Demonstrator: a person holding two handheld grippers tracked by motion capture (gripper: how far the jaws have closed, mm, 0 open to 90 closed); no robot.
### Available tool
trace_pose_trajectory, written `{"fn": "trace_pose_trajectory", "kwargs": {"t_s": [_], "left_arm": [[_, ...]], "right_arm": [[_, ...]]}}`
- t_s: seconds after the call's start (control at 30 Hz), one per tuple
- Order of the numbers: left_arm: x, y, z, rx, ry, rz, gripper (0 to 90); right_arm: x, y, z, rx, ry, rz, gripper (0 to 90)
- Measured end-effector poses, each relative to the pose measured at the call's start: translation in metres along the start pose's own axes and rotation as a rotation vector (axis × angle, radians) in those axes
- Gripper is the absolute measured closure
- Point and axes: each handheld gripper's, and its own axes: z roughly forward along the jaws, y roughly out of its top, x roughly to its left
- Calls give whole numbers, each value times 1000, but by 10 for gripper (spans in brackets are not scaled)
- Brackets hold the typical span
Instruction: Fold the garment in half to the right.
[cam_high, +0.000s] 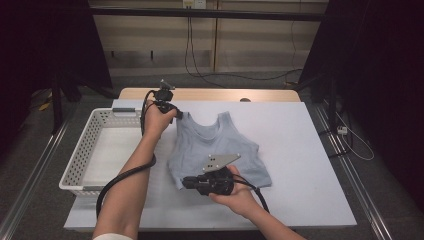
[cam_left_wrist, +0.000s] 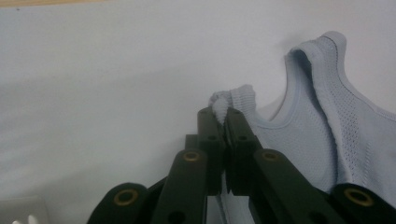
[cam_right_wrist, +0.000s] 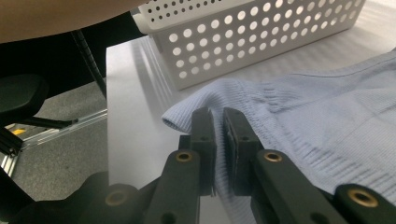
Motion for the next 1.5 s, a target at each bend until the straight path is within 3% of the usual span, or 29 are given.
{"fn": "trace_pose_trajectory", "kwargs": {"t_s": [0.5,0.57,1.5], "left_arm": [[13,0,-16,0,16,-11,872],[15,0,-18,11,17,3,872],[17,12,-36,20,25,19,872]], "right_arm": [[4,12,16,-9,36,-12,846],[4,14,17,-13,40,-15,846],[12,28,22,-40,52,-17,847]]}}
